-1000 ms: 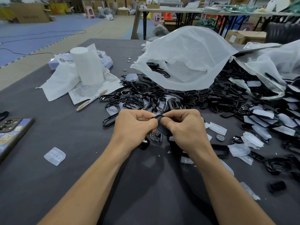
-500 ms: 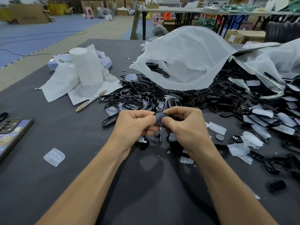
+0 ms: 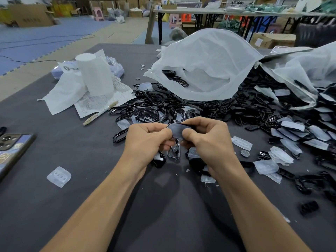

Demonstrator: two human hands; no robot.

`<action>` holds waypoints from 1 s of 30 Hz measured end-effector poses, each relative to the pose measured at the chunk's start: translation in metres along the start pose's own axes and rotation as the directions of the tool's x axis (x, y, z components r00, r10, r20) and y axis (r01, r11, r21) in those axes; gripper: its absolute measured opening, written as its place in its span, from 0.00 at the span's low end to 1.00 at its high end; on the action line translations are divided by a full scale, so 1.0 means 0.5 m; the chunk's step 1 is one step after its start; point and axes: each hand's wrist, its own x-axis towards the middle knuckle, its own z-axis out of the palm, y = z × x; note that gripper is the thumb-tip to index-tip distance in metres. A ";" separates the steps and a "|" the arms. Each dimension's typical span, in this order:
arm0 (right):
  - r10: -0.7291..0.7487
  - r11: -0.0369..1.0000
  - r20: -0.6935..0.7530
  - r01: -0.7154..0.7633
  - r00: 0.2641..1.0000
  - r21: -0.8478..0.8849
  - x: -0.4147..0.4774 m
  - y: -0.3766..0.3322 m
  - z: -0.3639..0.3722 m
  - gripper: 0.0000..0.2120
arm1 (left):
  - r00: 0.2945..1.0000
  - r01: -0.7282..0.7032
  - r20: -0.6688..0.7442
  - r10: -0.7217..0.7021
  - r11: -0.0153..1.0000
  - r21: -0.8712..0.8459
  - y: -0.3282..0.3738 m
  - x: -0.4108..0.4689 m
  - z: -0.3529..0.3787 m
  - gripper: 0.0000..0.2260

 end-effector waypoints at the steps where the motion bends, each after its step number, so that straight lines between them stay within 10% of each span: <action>1: -0.005 1.000 -0.004 0.005 1.000 -0.016 0.001 0.001 -0.001 0.12 | 1.000 -0.018 0.017 0.018 1.000 0.013 -0.001 -0.002 0.001 0.14; 30: -0.058 0.987 0.100 0.072 0.993 -0.142 0.008 0.004 -0.014 0.14 | 0.988 -0.063 0.145 0.053 0.996 0.068 -0.007 0.000 -0.010 0.12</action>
